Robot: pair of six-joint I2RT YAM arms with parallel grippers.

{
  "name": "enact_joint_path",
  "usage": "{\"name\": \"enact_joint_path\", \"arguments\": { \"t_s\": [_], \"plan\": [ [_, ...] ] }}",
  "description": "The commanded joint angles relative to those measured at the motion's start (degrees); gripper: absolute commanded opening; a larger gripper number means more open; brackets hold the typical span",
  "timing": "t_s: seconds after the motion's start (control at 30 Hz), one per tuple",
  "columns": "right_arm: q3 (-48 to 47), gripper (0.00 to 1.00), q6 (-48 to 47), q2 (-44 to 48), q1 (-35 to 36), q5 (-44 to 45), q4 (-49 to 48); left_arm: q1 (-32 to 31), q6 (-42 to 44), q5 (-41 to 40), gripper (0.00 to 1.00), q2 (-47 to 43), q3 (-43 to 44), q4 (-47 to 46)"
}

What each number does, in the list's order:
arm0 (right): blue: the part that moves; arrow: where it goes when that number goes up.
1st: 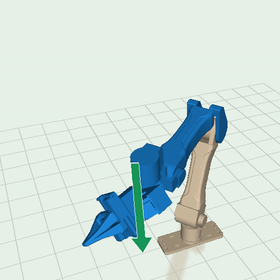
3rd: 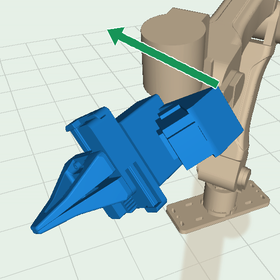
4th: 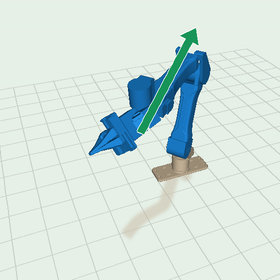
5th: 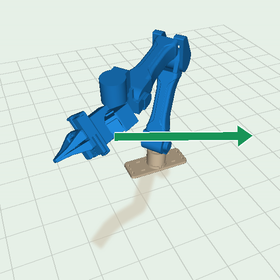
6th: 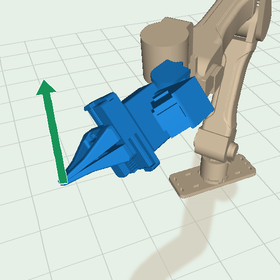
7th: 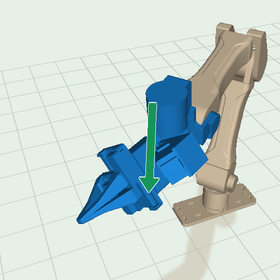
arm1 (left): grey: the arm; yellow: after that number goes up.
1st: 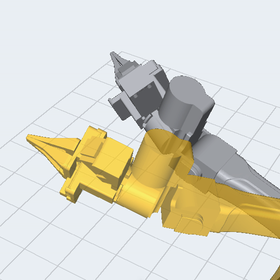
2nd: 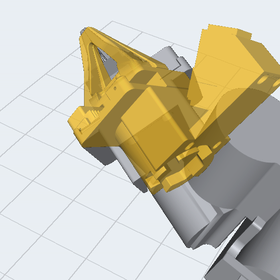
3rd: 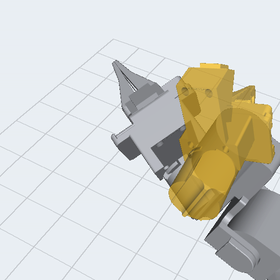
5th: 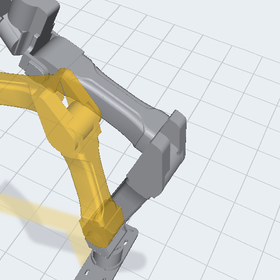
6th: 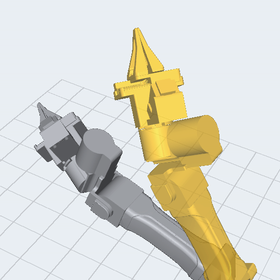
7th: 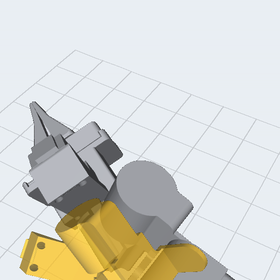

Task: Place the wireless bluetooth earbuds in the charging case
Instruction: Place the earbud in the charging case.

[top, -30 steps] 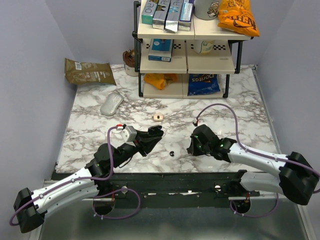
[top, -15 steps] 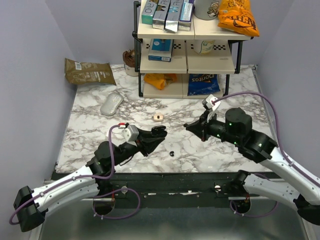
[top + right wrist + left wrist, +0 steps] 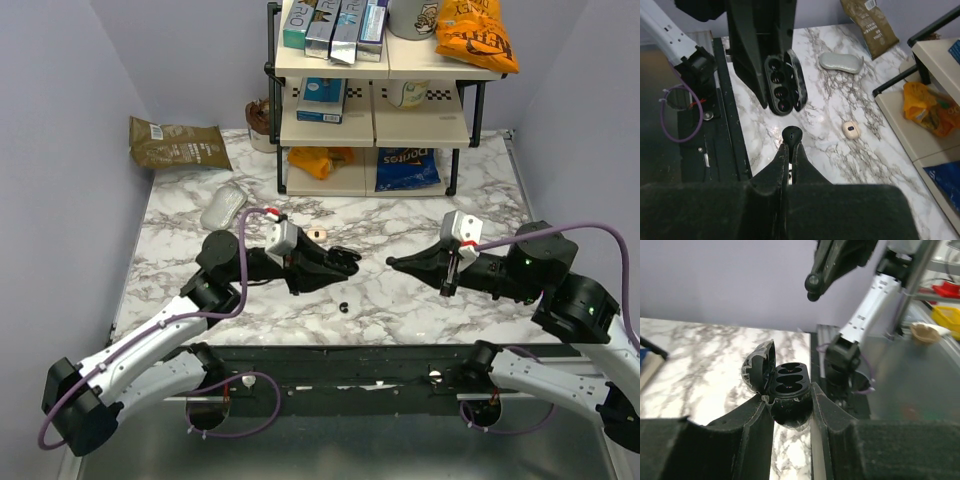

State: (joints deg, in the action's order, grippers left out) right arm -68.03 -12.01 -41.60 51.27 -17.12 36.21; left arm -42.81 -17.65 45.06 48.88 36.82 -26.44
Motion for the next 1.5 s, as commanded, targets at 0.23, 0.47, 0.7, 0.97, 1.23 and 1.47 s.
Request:
{"name": "enact_joint_path", "arguments": {
  "t_s": [0.23,0.47,0.7,0.97,1.23,1.47],
  "plan": [
    [-1.9,0.01,-4.7,-4.4,4.2,-6.9,2.4,0.4,0.5,16.5,0.00,7.4,6.2,1.5],
    [-2.2,0.01,-5.1,-6.4,6.2,-8.6,2.8,0.4,1.7,18.2,0.00,8.0,6.2,1.7],
    [-2.6,0.01,-5.4,-7.7,6.8,-9.2,3.1,0.4,3.9,18.7,0.00,6.9,5.5,3.8],
    [-3.3,0.01,-5.7,-9.6,7.8,-8.5,3.6,0.3,4.0,19.1,0.00,6.8,5.8,4.0],
    [-2.6,0.01,-5.7,-10.3,8.1,-6.3,2.6,0.4,3.5,18.8,0.00,6.0,5.2,3.3],
    [-2.3,0.01,-5.7,-10.9,8.2,-4.5,1.8,0.3,3.0,18.6,0.00,5.3,5.0,2.7]
  ]
}}
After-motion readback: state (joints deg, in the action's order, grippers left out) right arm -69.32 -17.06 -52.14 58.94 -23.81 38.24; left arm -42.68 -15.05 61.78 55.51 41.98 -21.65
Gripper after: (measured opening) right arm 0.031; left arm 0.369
